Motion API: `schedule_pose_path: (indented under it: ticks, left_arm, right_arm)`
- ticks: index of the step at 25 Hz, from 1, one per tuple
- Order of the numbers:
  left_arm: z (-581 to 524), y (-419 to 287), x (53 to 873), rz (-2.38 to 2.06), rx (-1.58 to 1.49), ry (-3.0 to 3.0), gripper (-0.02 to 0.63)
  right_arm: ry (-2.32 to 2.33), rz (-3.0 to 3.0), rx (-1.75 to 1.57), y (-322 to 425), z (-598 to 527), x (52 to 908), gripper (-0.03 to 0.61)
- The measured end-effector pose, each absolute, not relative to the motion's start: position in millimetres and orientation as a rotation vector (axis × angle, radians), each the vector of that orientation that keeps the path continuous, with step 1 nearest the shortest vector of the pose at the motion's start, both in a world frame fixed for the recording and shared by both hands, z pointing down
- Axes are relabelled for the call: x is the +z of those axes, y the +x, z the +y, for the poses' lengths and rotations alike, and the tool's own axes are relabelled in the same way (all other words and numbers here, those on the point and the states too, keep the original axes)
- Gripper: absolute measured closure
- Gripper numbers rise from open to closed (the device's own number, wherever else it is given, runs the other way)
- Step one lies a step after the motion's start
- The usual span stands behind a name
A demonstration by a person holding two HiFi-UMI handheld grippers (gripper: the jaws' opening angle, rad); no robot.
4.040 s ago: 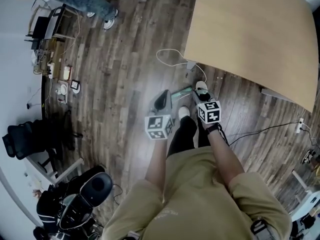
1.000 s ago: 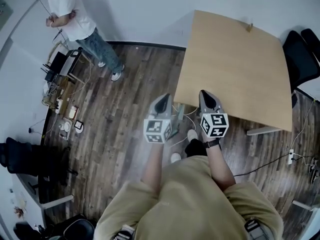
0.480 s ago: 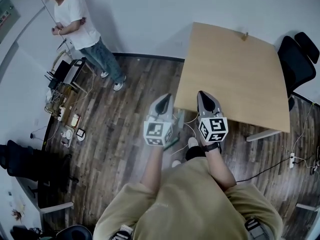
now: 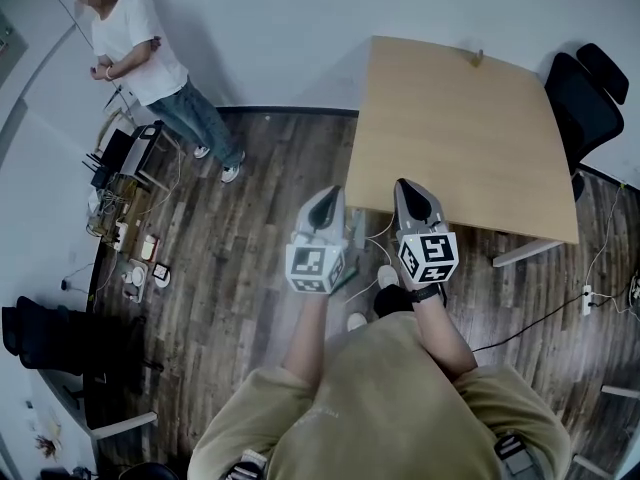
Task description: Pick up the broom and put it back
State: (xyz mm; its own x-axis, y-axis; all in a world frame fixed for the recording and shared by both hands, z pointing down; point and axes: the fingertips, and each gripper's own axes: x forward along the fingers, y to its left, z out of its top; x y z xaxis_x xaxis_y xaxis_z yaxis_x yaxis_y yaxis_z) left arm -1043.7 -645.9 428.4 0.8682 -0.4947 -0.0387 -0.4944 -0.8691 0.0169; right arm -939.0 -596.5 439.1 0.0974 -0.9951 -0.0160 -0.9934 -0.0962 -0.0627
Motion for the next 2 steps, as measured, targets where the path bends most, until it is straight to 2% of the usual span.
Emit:
schedule_pose_path:
  ticks: [2]
  left_arm:
    - [-645.5, -1046.0, 432.4, -0.799, -0.067, 3.02, 0.612]
  right_arm:
    - [-2.283, 2.087, -0.05, -943.2, -595.6, 441.4, 0.572]
